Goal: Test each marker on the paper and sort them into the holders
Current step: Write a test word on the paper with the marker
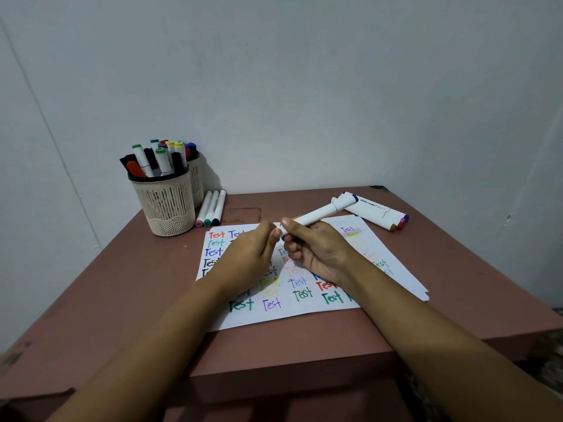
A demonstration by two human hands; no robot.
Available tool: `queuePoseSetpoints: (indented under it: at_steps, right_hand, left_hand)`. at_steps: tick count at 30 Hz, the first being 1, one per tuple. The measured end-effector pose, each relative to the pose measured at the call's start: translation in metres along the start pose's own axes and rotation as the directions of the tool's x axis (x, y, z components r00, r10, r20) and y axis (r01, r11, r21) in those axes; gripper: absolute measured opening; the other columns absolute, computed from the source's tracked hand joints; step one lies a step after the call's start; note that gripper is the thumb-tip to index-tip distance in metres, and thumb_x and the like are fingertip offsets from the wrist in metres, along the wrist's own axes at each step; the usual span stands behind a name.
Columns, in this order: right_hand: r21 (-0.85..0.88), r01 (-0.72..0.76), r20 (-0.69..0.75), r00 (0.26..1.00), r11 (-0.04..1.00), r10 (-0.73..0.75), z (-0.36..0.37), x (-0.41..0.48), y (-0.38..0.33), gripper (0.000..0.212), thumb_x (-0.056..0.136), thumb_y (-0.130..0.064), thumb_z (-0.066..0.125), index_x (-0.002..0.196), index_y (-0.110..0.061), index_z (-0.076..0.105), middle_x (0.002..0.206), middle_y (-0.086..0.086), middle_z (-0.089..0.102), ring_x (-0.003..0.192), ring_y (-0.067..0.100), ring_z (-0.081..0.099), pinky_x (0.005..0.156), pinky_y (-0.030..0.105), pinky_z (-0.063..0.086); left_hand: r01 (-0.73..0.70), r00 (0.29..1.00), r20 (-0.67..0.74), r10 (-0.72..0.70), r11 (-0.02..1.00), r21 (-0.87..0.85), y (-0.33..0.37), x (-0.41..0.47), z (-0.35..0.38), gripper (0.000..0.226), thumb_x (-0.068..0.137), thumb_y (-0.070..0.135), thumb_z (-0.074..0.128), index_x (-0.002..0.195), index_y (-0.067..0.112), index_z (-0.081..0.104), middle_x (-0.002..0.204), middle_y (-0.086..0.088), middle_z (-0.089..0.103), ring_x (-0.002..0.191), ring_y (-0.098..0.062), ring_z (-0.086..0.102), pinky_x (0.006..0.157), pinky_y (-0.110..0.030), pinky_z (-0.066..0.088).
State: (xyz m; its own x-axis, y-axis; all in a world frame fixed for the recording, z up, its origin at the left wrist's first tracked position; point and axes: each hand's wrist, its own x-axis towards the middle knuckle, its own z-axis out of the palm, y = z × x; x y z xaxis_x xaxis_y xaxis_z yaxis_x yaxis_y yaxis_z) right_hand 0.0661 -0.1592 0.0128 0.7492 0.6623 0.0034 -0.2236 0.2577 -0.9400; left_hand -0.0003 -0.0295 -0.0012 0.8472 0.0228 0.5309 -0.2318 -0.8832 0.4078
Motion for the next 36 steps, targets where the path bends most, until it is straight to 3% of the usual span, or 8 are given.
queuePoseSetpoints:
  at_steps: [6, 12, 18, 22, 25, 27, 29, 36]
  right_hand:
    - [-0.003, -0.025, 0.008, 1.0, 1.0, 0.025, -0.003, 0.003, 0.002, 0.019, 0.092, -0.014, 0.058, 0.074, -0.008, 0.055, 0.054, -0.001, 0.048, 0.043, 0.006, 0.045, 0.039, 0.015, 0.035]
    - [0.081, -0.006, -0.008, 1.0, 0.997, 0.006, -0.001, 0.007, -0.004, 0.012, 0.09, -0.014, 0.06, 0.08, -0.008, 0.058, 0.057, -0.001, 0.05, 0.045, 0.005, 0.046, 0.041, 0.014, 0.037]
    - [0.291, 0.07, -0.2, 0.98, 0.954, -0.011, -0.006, 0.007, -0.01, 0.018, 0.091, -0.023, 0.06, 0.08, -0.008, 0.059, 0.065, 0.006, 0.053, 0.052, 0.013, 0.055, 0.046, 0.02, 0.048]
    - [-0.156, 0.132, -0.402, 0.897, 0.979, -0.185, -0.012, 0.01, -0.005, 0.028, 0.098, -0.026, 0.048, 0.078, -0.011, 0.061, 0.066, 0.004, 0.052, 0.06, 0.016, 0.052, 0.057, 0.028, 0.046]
    - [-0.797, 0.142, -0.197, 0.858, 0.587, -0.475, -0.017, 0.01, 0.008, 0.033, 0.097, -0.024, 0.046, 0.08, -0.002, 0.064, 0.071, 0.005, 0.049, 0.067, 0.018, 0.046, 0.065, 0.028, 0.036]
    - [-0.964, 0.139, 0.028, 0.9, 0.225, -0.435, -0.02, 0.011, 0.02, 0.03, 0.097, -0.023, 0.046, 0.11, -0.007, 0.067, 0.102, 0.009, 0.059, 0.099, 0.023, 0.054, 0.082, 0.028, 0.04]
    - [-0.988, 0.157, 0.147, 0.94, 0.009, -0.309, -0.023, 0.013, 0.027, 0.035, 0.097, -0.026, 0.045, 0.125, -0.011, 0.06, 0.124, 0.01, 0.055, 0.119, 0.026, 0.047, 0.095, 0.028, 0.038]
    - [-0.985, 0.169, 0.171, 0.943, -0.031, -0.286, -0.018, 0.015, 0.026, 0.038, 0.098, -0.028, 0.043, 0.132, -0.017, 0.056, 0.131, 0.004, 0.052, 0.122, 0.022, 0.045, 0.1, 0.029, 0.037]
  left_hand:
    - [0.025, 1.0, 0.015, -0.025, 1.0, 0.001, 0.0, 0.0, 0.005, 0.024, 0.1, 0.029, 0.031, 0.087, 0.011, 0.042, 0.062, 0.004, 0.045, 0.062, -0.022, 0.045, 0.053, -0.03, 0.027]
    - [0.159, 0.979, -0.081, -0.188, 0.948, -0.277, 0.001, 0.007, 0.0, 0.029, 0.094, 0.029, 0.05, 0.08, 0.005, 0.054, 0.061, 0.005, 0.041, 0.052, -0.003, 0.037, 0.051, -0.019, 0.029]
    - [0.247, 0.873, -0.065, -0.484, 0.551, -0.797, -0.011, 0.013, -0.025, 0.004, 0.088, 0.013, 0.06, 0.086, 0.012, 0.063, 0.063, 0.002, 0.036, 0.054, -0.008, 0.034, 0.045, -0.02, 0.03]
    - [0.06, 0.805, -0.193, -0.561, 0.401, -0.914, -0.014, 0.018, -0.047, 0.006, 0.089, 0.007, 0.057, 0.085, 0.011, 0.06, 0.077, -0.003, 0.056, 0.069, -0.012, 0.057, 0.061, -0.021, 0.053]
    - [0.073, 0.753, -0.335, -0.566, 0.579, -0.812, -0.021, 0.028, -0.073, 0.006, 0.091, 0.011, 0.057, 0.086, 0.014, 0.06, 0.086, -0.004, 0.063, 0.083, -0.015, 0.065, 0.069, -0.024, 0.057]
    - [0.115, 0.735, -0.436, -0.519, 0.729, -0.674, -0.027, 0.036, -0.096, 0.005, 0.09, 0.015, 0.058, 0.091, 0.01, 0.06, 0.09, -0.007, 0.064, 0.087, -0.021, 0.067, 0.074, -0.031, 0.058]
    - [0.155, 0.713, -0.531, -0.459, 0.841, -0.519, -0.034, 0.044, -0.122, 0.015, 0.089, 0.017, 0.058, 0.101, 0.008, 0.057, 0.091, -0.004, 0.063, 0.085, -0.021, 0.067, 0.072, -0.033, 0.057]
    - [0.23, 0.667, -0.697, -0.266, 0.962, -0.147, -0.047, 0.063, -0.191, 0.038, 0.093, 0.016, 0.052, 0.128, 0.013, 0.039, 0.095, -0.004, 0.056, 0.078, -0.022, 0.06, 0.06, -0.026, 0.048]
